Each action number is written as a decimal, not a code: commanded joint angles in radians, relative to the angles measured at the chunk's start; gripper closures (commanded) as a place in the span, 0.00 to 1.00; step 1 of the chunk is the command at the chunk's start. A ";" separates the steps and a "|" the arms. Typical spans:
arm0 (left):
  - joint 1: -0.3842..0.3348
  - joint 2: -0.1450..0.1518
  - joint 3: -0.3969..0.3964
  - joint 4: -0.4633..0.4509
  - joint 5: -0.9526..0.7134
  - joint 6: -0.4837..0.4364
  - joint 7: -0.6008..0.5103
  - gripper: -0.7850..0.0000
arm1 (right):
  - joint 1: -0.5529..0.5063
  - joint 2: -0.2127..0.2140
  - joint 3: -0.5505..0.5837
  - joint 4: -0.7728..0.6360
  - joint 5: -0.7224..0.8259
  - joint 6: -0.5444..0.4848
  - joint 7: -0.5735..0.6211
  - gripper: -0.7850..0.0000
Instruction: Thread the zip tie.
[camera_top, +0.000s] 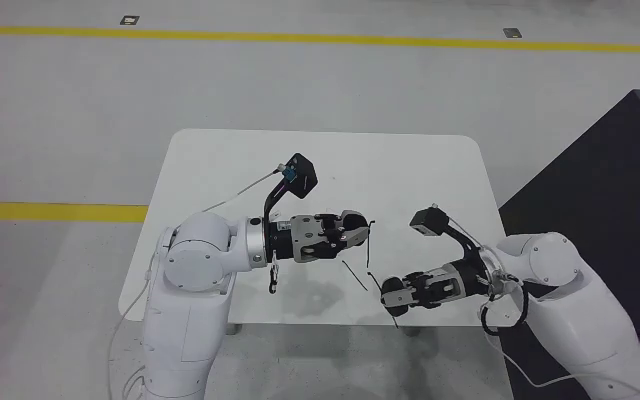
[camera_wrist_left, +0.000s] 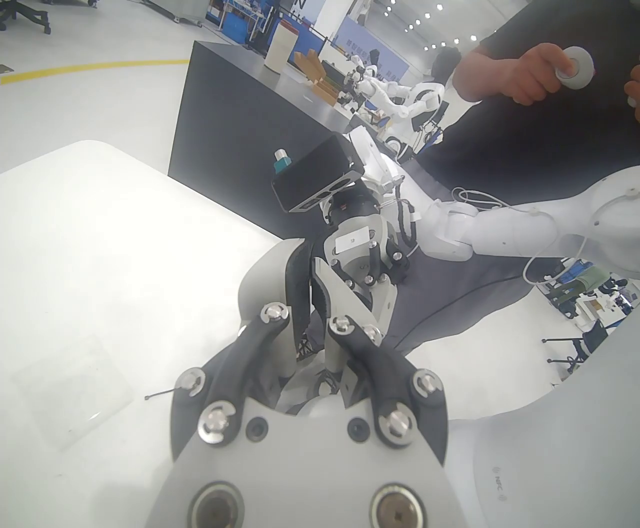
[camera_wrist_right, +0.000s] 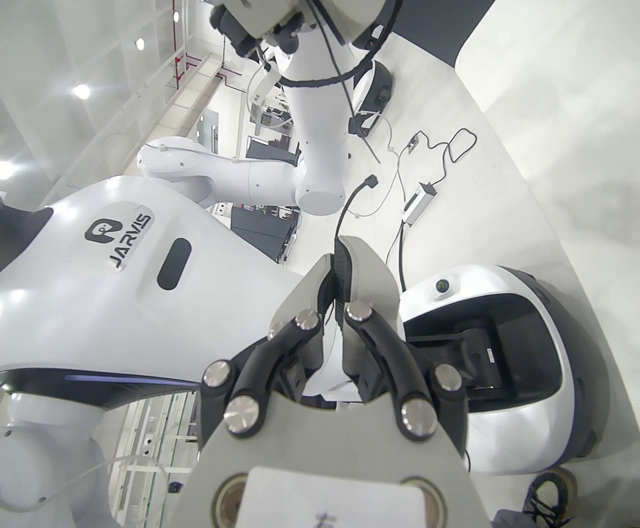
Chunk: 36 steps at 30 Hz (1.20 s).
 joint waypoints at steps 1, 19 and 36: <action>0.000 0.000 0.000 0.000 0.000 0.000 0.000 1.00 | -0.001 0.000 0.006 0.003 -0.017 -0.014 -0.013 1.00; 0.002 0.033 0.047 -0.002 0.001 0.031 0.068 1.00 | -0.020 0.006 0.029 -0.038 -0.077 -0.062 -0.030 1.00; -0.002 0.075 0.068 -0.005 0.000 0.044 0.105 1.00 | -0.021 0.006 0.029 -0.040 -0.076 -0.064 -0.032 1.00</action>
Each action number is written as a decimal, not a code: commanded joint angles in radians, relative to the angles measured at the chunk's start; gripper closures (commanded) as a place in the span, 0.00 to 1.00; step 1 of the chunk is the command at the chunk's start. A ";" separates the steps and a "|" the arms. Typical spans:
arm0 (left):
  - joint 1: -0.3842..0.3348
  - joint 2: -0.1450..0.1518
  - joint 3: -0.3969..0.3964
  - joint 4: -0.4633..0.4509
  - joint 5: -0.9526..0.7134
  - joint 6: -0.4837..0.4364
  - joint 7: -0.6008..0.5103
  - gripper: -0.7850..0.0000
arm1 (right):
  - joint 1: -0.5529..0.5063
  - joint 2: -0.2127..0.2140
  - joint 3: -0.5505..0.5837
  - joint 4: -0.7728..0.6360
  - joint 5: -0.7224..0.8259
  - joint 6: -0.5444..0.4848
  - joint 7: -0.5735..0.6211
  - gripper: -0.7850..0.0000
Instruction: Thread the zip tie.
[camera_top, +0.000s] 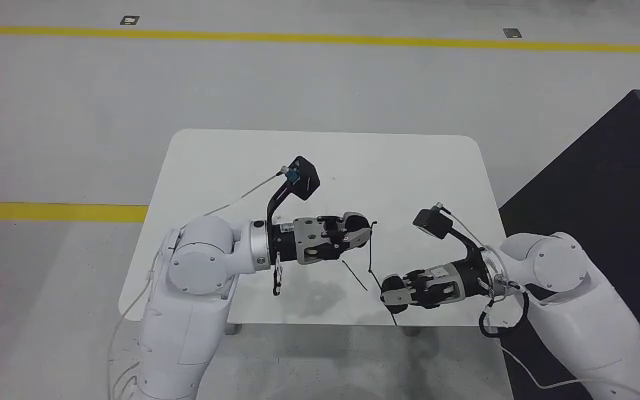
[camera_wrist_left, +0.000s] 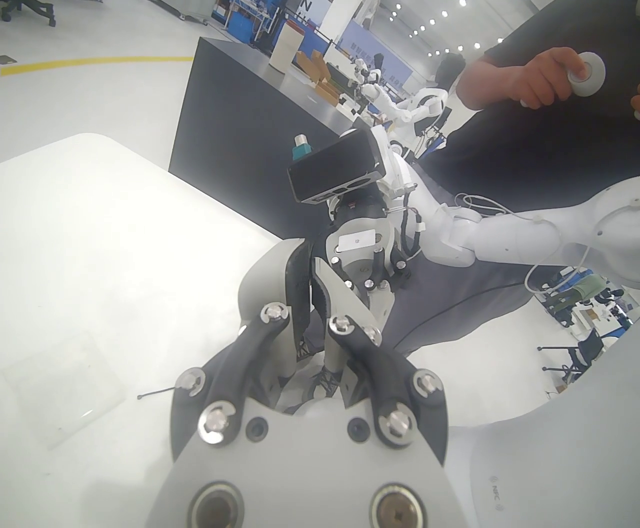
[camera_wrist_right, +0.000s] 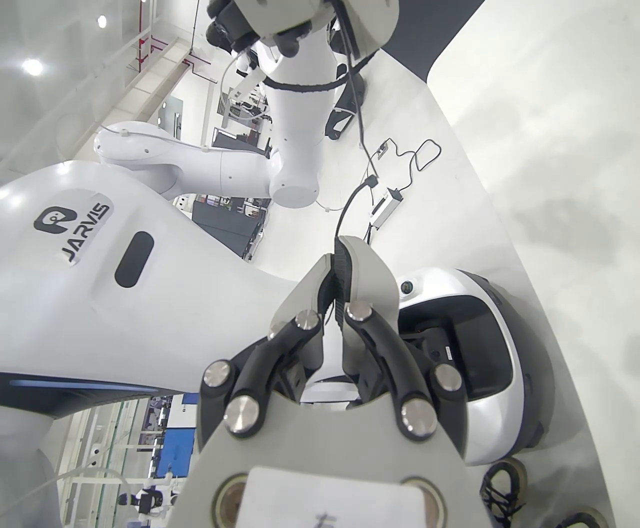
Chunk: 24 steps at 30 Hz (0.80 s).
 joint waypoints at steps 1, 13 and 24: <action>0.001 0.005 0.001 0.000 -0.001 0.006 0.008 1.00 | 0.000 0.000 0.000 0.000 0.000 0.000 0.000 1.00; 0.003 0.032 0.011 -0.016 -0.012 0.011 0.034 1.00 | 0.000 0.000 0.000 0.000 0.000 0.000 0.000 1.00; -0.006 0.054 0.038 -0.015 -0.020 0.016 0.046 1.00 | 0.000 0.000 0.000 0.000 0.000 0.000 0.000 1.00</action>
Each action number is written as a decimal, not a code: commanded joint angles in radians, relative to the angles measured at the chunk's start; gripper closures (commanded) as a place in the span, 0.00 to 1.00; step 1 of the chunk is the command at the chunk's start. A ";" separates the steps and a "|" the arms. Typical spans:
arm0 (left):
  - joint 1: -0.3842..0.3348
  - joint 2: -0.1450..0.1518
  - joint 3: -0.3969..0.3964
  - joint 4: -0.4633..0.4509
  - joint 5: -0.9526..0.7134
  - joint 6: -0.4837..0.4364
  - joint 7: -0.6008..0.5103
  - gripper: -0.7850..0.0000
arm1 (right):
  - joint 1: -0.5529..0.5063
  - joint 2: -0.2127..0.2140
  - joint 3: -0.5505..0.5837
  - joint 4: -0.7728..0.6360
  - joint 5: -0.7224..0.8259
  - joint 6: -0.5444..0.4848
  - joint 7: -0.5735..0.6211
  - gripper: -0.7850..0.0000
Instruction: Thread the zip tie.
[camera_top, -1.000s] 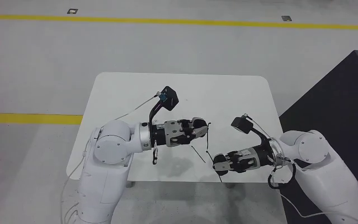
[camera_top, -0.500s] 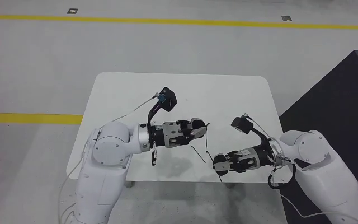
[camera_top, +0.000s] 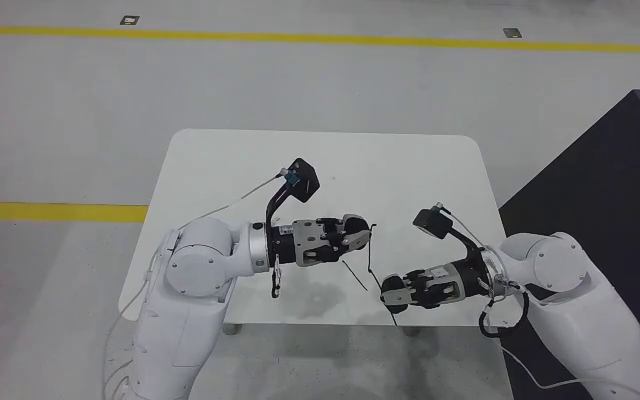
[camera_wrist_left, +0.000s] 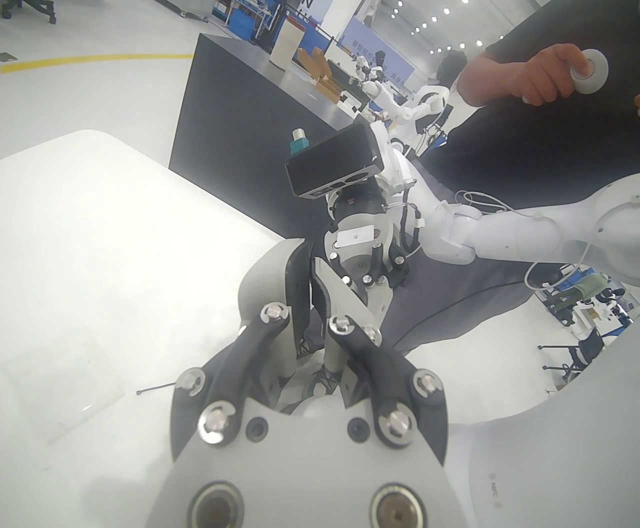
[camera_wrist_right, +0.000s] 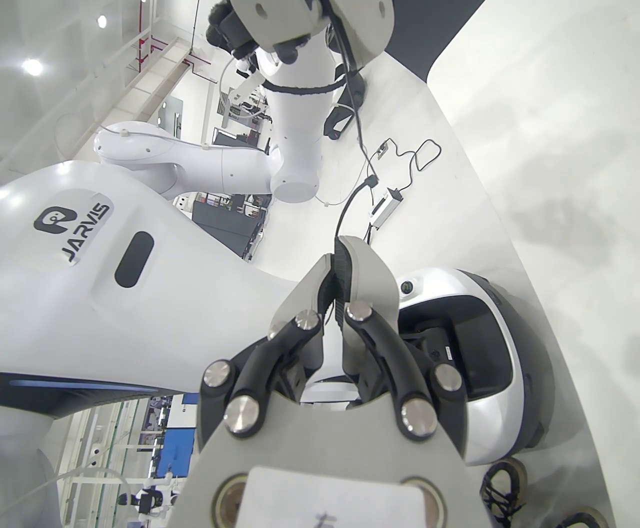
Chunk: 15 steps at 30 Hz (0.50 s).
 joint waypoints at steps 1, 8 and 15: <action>-0.001 0.004 0.005 -0.001 -0.001 0.001 0.004 1.00 | 0.000 0.000 0.000 0.000 0.000 0.000 0.000 1.00; 0.004 0.018 0.009 -0.019 -0.004 0.001 0.023 1.00 | 0.000 0.000 0.000 0.000 0.000 0.000 0.000 1.00; 0.005 0.031 0.016 -0.029 -0.011 -0.006 0.040 1.00 | 0.000 0.000 0.000 0.000 0.000 0.000 0.000 1.00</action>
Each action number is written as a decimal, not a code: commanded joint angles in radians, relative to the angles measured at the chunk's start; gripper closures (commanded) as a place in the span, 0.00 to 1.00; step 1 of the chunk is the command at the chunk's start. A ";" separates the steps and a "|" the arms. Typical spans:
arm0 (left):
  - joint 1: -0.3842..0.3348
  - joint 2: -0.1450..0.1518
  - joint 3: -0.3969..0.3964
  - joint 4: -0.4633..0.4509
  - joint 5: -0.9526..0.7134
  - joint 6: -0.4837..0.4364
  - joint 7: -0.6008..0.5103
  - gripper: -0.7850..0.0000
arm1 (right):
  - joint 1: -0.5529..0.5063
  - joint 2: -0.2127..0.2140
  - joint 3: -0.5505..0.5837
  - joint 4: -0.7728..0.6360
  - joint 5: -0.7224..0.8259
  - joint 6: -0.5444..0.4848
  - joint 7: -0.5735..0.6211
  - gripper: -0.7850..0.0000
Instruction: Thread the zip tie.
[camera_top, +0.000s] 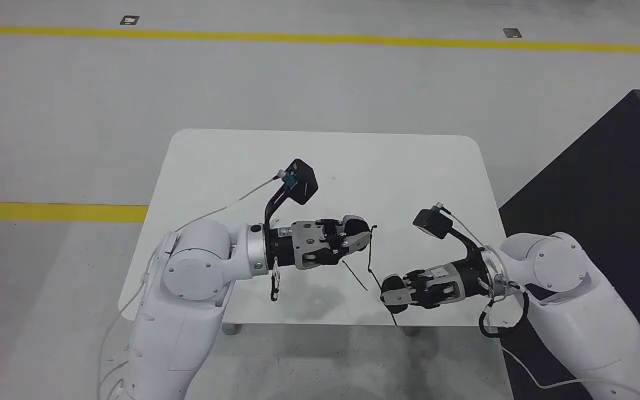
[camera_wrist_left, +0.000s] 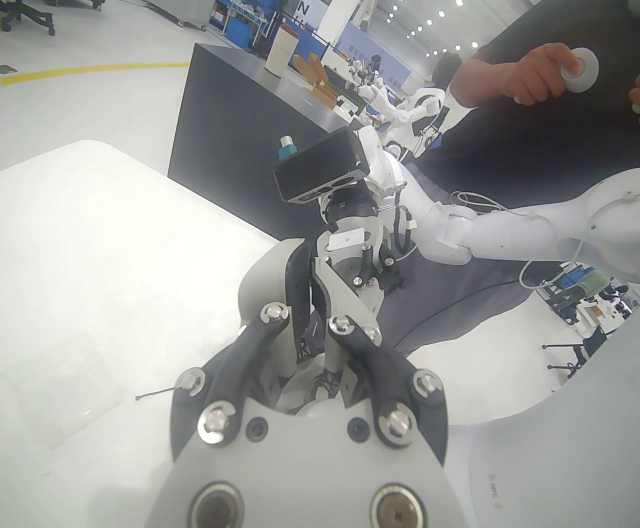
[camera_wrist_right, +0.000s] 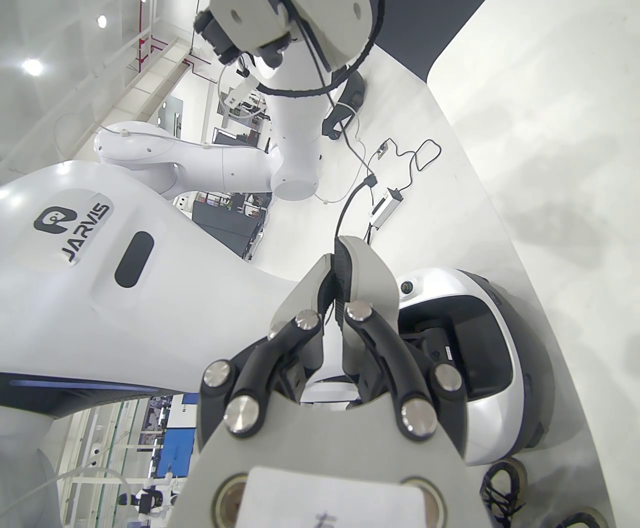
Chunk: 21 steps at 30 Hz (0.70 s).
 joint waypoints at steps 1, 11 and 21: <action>-0.001 0.003 0.002 0.000 -0.002 0.000 0.006 1.00 | 0.000 0.000 0.000 0.000 0.000 0.000 0.000 1.00; -0.026 0.018 0.025 0.019 -0.004 0.012 0.028 1.00 | 0.000 0.000 0.000 0.000 0.000 0.000 0.000 1.00; -0.039 0.033 0.041 0.024 -0.004 0.015 0.039 1.00 | 0.000 0.000 0.000 0.000 0.000 0.000 0.000 1.00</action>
